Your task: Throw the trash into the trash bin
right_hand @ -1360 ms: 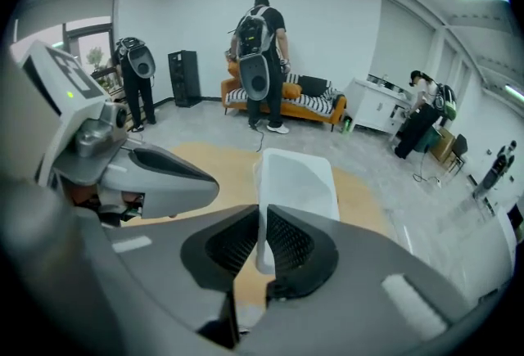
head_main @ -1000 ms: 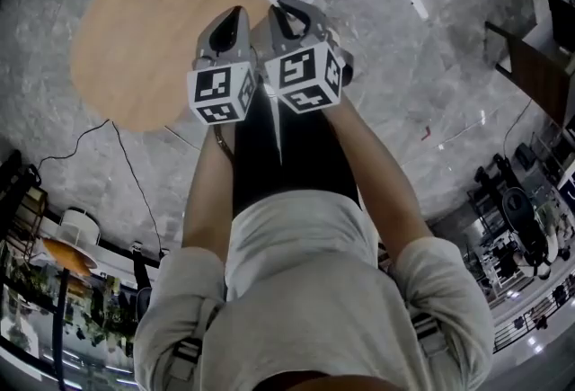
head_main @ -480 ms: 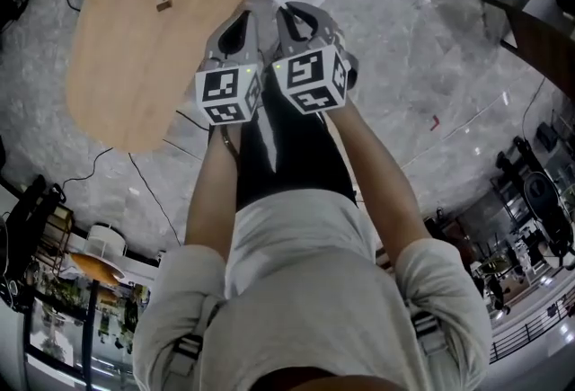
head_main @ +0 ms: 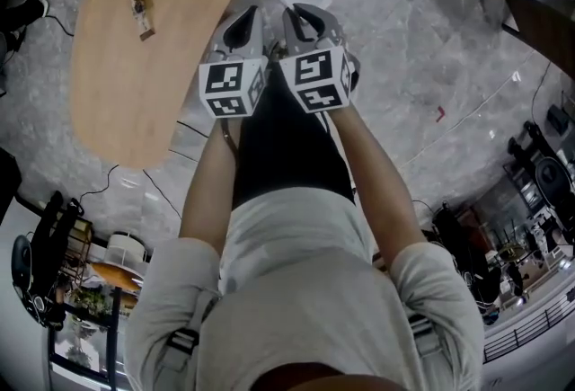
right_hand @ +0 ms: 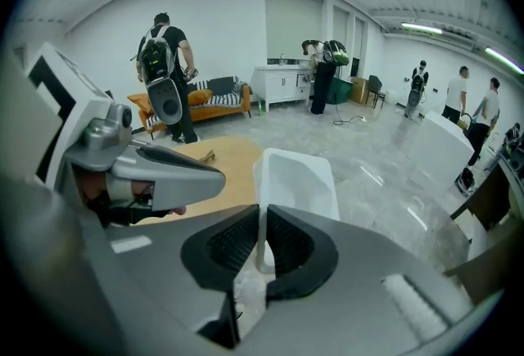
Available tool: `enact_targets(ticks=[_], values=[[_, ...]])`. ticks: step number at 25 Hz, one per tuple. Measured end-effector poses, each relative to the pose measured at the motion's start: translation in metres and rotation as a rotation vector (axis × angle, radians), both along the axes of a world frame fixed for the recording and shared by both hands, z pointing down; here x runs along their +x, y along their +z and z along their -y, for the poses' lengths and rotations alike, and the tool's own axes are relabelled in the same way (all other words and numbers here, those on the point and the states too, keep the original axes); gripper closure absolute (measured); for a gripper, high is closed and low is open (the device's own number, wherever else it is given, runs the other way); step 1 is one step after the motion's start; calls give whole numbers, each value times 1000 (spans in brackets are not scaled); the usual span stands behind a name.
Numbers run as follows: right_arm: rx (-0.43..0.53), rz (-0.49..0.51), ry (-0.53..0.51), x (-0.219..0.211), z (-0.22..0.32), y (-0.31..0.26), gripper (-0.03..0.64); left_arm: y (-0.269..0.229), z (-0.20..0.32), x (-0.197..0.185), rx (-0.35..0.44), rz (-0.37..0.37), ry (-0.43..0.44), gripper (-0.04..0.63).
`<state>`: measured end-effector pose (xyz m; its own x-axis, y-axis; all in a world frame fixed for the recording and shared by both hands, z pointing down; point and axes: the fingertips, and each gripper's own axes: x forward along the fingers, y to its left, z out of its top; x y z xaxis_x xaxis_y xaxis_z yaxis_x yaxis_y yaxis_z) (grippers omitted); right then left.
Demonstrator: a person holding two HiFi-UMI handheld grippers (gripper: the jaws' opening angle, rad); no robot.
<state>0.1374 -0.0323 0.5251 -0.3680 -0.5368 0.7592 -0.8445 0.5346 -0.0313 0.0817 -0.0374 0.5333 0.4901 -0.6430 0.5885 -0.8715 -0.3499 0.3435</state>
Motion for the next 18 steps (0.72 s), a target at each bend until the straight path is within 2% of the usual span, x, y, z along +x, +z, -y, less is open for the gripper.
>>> enact_targets(ticks=[6, 14, 18], values=[[-25, -6, 32, 16, 25, 20, 580, 24, 30, 20, -30, -19, 51, 577], [-84, -14, 41, 19, 56, 67, 580, 68, 60, 23, -51, -42, 71, 577], [-97, 37, 29, 24, 67, 105, 580, 102, 72, 23, -35, -18, 42, 577]])
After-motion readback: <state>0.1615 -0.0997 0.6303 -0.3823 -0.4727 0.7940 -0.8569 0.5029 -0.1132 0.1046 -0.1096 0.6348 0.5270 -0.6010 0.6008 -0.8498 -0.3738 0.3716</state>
